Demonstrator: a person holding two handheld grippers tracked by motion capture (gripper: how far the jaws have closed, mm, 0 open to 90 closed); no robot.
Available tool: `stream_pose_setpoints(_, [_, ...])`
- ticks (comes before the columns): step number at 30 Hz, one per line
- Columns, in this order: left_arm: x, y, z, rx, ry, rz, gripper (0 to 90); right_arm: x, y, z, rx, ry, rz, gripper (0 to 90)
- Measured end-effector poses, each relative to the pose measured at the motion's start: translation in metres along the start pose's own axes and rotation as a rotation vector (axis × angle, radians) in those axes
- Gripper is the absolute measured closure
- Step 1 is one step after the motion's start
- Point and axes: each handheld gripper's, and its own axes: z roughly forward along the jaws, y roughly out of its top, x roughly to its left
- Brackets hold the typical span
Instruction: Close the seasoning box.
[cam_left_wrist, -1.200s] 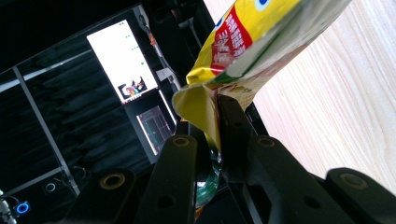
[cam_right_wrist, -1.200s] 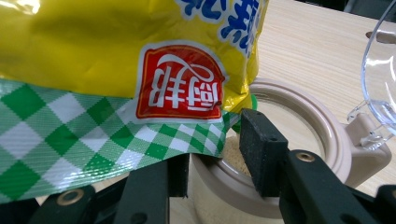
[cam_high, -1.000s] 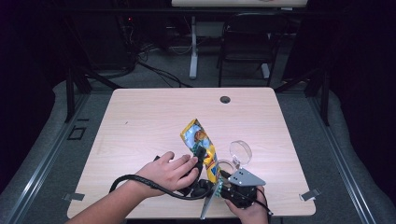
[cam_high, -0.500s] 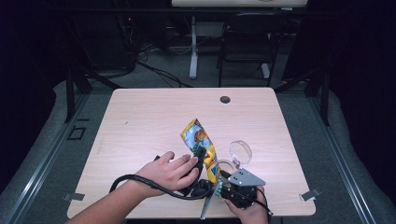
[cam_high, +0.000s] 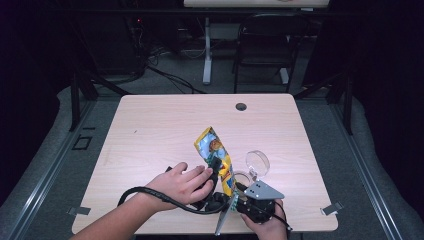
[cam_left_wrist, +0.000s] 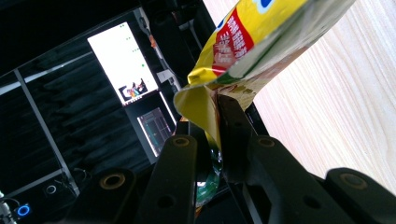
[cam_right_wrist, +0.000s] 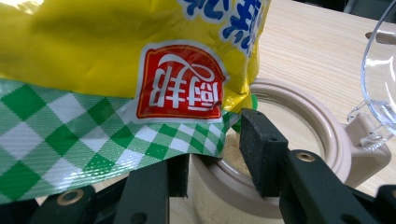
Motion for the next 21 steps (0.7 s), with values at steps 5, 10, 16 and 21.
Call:
stream_pose_setpoints(5, [0.0011, 0.0005, -0.0002, 0.002, 0.001, 0.006, 85.4, 0.0000, 0.0001, -0.0004, 0.005, 0.001, -0.001, 63.8])
stream_pose_setpoints(10, [0.0014, 0.0009, -0.0005, 0.003, 0.000, 0.008, 85.4, 0.0000, 0.0000, -0.0005, 0.006, 0.001, -0.001, 63.8])
stream_pose_setpoints(16, [0.0016, 0.0010, -0.0005, 0.001, 0.001, 0.009, 85.4, 0.0002, -0.0001, -0.0003, 0.003, 0.002, 0.002, 63.8])
stream_pose_setpoints(21, [0.0017, 0.0011, -0.0004, 0.000, 0.003, 0.010, 85.4, 0.0001, -0.0001, -0.0002, 0.002, 0.002, 0.002, 63.8])
